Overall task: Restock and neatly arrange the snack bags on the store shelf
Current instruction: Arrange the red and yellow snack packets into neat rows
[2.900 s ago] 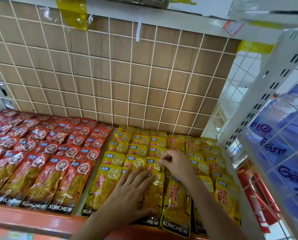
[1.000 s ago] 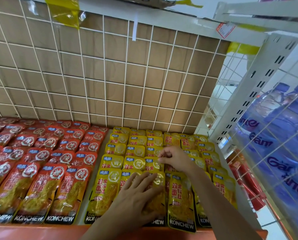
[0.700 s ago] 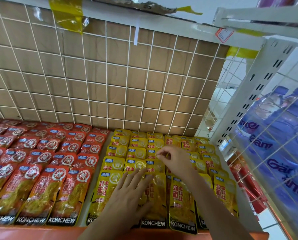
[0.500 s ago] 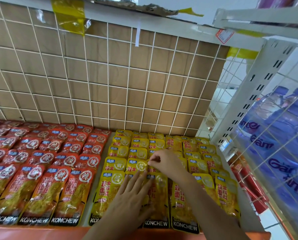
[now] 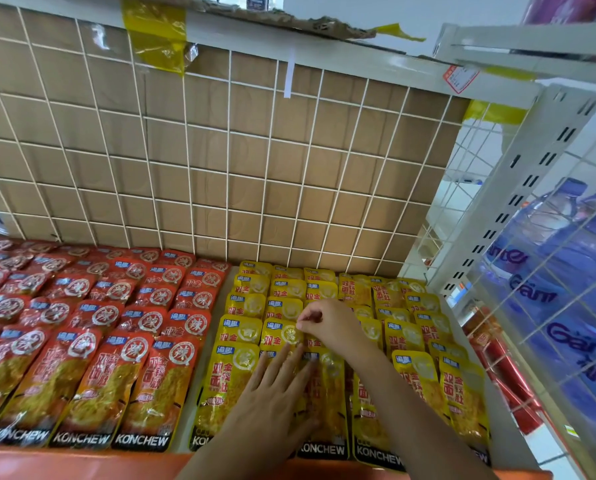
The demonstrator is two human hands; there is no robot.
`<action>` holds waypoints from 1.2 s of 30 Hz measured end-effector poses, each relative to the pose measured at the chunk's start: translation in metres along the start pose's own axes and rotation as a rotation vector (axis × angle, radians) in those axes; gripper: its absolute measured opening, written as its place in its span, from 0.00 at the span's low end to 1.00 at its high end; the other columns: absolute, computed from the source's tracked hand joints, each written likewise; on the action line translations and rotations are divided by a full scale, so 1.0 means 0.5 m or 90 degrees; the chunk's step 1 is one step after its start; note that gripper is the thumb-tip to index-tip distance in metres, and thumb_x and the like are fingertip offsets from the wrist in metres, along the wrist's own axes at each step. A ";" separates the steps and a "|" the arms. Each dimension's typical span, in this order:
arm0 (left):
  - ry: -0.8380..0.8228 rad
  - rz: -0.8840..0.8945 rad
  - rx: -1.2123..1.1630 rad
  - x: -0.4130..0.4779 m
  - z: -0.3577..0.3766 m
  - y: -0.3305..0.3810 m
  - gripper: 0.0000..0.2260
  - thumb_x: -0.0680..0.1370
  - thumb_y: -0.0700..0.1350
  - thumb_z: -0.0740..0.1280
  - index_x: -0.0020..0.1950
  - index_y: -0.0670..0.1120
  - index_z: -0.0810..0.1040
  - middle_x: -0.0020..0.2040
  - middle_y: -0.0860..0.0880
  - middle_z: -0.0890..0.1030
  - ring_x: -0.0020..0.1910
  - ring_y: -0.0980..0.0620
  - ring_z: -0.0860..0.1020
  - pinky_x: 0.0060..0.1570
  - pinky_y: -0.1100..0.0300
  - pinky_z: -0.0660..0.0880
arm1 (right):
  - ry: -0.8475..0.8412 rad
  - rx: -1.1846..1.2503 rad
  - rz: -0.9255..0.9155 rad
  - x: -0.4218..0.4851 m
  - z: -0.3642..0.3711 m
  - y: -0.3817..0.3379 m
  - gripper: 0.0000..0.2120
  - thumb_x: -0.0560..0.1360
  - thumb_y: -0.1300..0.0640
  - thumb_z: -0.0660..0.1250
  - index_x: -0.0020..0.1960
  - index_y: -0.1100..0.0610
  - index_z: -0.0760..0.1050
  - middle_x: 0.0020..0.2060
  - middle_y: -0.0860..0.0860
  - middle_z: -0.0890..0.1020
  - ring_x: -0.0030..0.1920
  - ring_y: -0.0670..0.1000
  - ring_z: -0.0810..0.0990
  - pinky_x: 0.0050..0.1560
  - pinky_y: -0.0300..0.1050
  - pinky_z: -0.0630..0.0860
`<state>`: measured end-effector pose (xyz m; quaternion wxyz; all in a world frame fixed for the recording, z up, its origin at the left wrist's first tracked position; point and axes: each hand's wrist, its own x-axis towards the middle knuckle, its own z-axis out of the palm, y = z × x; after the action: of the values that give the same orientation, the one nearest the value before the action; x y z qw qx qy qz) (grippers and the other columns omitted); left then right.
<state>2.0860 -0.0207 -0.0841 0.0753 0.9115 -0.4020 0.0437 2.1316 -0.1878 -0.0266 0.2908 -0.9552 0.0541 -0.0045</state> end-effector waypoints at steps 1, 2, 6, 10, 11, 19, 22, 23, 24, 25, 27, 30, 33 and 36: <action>-0.005 -0.001 -0.001 0.000 -0.001 0.000 0.30 0.77 0.65 0.43 0.72 0.50 0.63 0.69 0.48 0.71 0.69 0.50 0.63 0.65 0.52 0.53 | -0.007 0.004 0.001 0.001 -0.001 -0.004 0.04 0.73 0.53 0.69 0.44 0.52 0.81 0.38 0.44 0.80 0.37 0.39 0.75 0.37 0.34 0.67; -0.008 -0.002 0.000 0.000 -0.002 0.000 0.30 0.77 0.65 0.43 0.72 0.50 0.64 0.69 0.48 0.71 0.69 0.50 0.63 0.65 0.52 0.53 | -0.013 0.006 0.006 0.002 -0.001 -0.007 0.04 0.73 0.53 0.69 0.44 0.53 0.81 0.40 0.45 0.81 0.39 0.42 0.76 0.38 0.35 0.68; -0.011 -0.002 0.004 0.000 -0.002 0.000 0.31 0.77 0.65 0.42 0.71 0.50 0.68 0.69 0.48 0.71 0.69 0.50 0.63 0.65 0.51 0.52 | -0.034 0.001 0.018 0.010 -0.004 -0.015 0.04 0.73 0.55 0.68 0.43 0.54 0.80 0.42 0.46 0.81 0.41 0.44 0.76 0.38 0.38 0.67; -0.012 0.000 0.001 0.000 -0.003 0.000 0.31 0.77 0.65 0.42 0.71 0.49 0.68 0.69 0.48 0.71 0.69 0.50 0.63 0.65 0.52 0.53 | -0.059 -0.014 0.012 0.019 -0.005 -0.020 0.04 0.74 0.58 0.67 0.44 0.56 0.80 0.45 0.49 0.83 0.43 0.46 0.77 0.41 0.39 0.69; -0.011 0.000 0.000 0.000 -0.003 0.000 0.31 0.77 0.65 0.42 0.71 0.50 0.68 0.69 0.48 0.71 0.69 0.50 0.63 0.64 0.52 0.53 | -0.066 -0.016 0.013 0.021 -0.005 -0.020 0.04 0.74 0.59 0.66 0.44 0.57 0.80 0.45 0.50 0.83 0.44 0.47 0.78 0.43 0.40 0.71; -0.005 0.000 0.001 -0.001 -0.008 0.000 0.31 0.77 0.65 0.43 0.72 0.50 0.66 0.70 0.48 0.70 0.69 0.50 0.63 0.65 0.52 0.53 | -0.087 -0.009 0.008 0.030 -0.007 -0.019 0.04 0.73 0.60 0.67 0.44 0.59 0.81 0.46 0.51 0.83 0.45 0.46 0.79 0.47 0.41 0.74; -0.001 -0.002 -0.004 -0.002 -0.007 0.001 0.30 0.77 0.65 0.42 0.72 0.51 0.64 0.69 0.48 0.71 0.69 0.50 0.63 0.65 0.52 0.53 | -0.078 -0.008 0.008 0.031 -0.002 -0.019 0.04 0.73 0.60 0.68 0.43 0.58 0.81 0.46 0.50 0.83 0.44 0.45 0.78 0.48 0.42 0.74; 0.001 -0.004 -0.006 -0.002 -0.007 0.001 0.30 0.77 0.65 0.43 0.72 0.51 0.64 0.69 0.49 0.71 0.69 0.50 0.63 0.65 0.52 0.53 | -0.072 -0.006 0.011 0.030 0.000 -0.018 0.04 0.73 0.59 0.68 0.43 0.58 0.81 0.46 0.50 0.83 0.44 0.45 0.78 0.47 0.42 0.74; 0.004 -0.006 -0.008 -0.003 -0.007 0.001 0.30 0.77 0.65 0.43 0.73 0.51 0.63 0.69 0.49 0.70 0.69 0.50 0.63 0.64 0.51 0.54 | -0.066 -0.005 0.014 0.028 0.000 -0.018 0.04 0.74 0.59 0.67 0.43 0.58 0.81 0.45 0.50 0.83 0.43 0.45 0.78 0.45 0.41 0.73; 0.007 -0.008 -0.009 -0.003 -0.006 0.001 0.30 0.77 0.65 0.43 0.73 0.51 0.61 0.70 0.49 0.70 0.69 0.50 0.63 0.64 0.51 0.54 | -0.059 -0.004 0.018 0.027 0.001 -0.018 0.04 0.74 0.59 0.67 0.43 0.58 0.81 0.44 0.50 0.83 0.41 0.45 0.78 0.43 0.39 0.72; 0.012 -0.012 -0.010 -0.003 -0.005 0.001 0.30 0.77 0.65 0.42 0.74 0.51 0.57 0.70 0.49 0.70 0.70 0.50 0.63 0.65 0.51 0.53 | -0.050 0.002 0.025 0.025 0.002 -0.018 0.04 0.74 0.60 0.67 0.43 0.58 0.81 0.43 0.51 0.83 0.40 0.45 0.77 0.41 0.39 0.70; 0.009 -0.014 -0.007 -0.003 -0.006 0.002 0.30 0.77 0.65 0.42 0.74 0.52 0.57 0.70 0.49 0.70 0.70 0.50 0.63 0.65 0.52 0.53 | -0.041 0.005 0.033 0.024 0.006 -0.018 0.04 0.73 0.61 0.67 0.41 0.58 0.80 0.43 0.51 0.84 0.39 0.45 0.78 0.39 0.38 0.70; 0.012 -0.013 -0.005 -0.004 -0.007 0.002 0.30 0.77 0.65 0.42 0.74 0.52 0.58 0.70 0.49 0.70 0.70 0.51 0.63 0.64 0.52 0.54 | -0.032 0.008 0.044 0.024 0.009 -0.016 0.05 0.74 0.61 0.67 0.41 0.58 0.80 0.43 0.51 0.84 0.39 0.46 0.78 0.42 0.40 0.73; 0.012 -0.011 0.002 -0.004 -0.006 0.003 0.29 0.77 0.65 0.42 0.74 0.52 0.57 0.70 0.49 0.70 0.70 0.51 0.62 0.65 0.52 0.54 | -0.018 -0.003 0.046 0.024 0.010 -0.017 0.05 0.74 0.60 0.67 0.42 0.59 0.81 0.44 0.51 0.84 0.37 0.43 0.76 0.44 0.40 0.72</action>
<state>2.0837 -0.0196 -0.0813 0.0783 0.9147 -0.3930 0.0521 2.1446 -0.1793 -0.0266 0.2894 -0.9533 0.0845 0.0199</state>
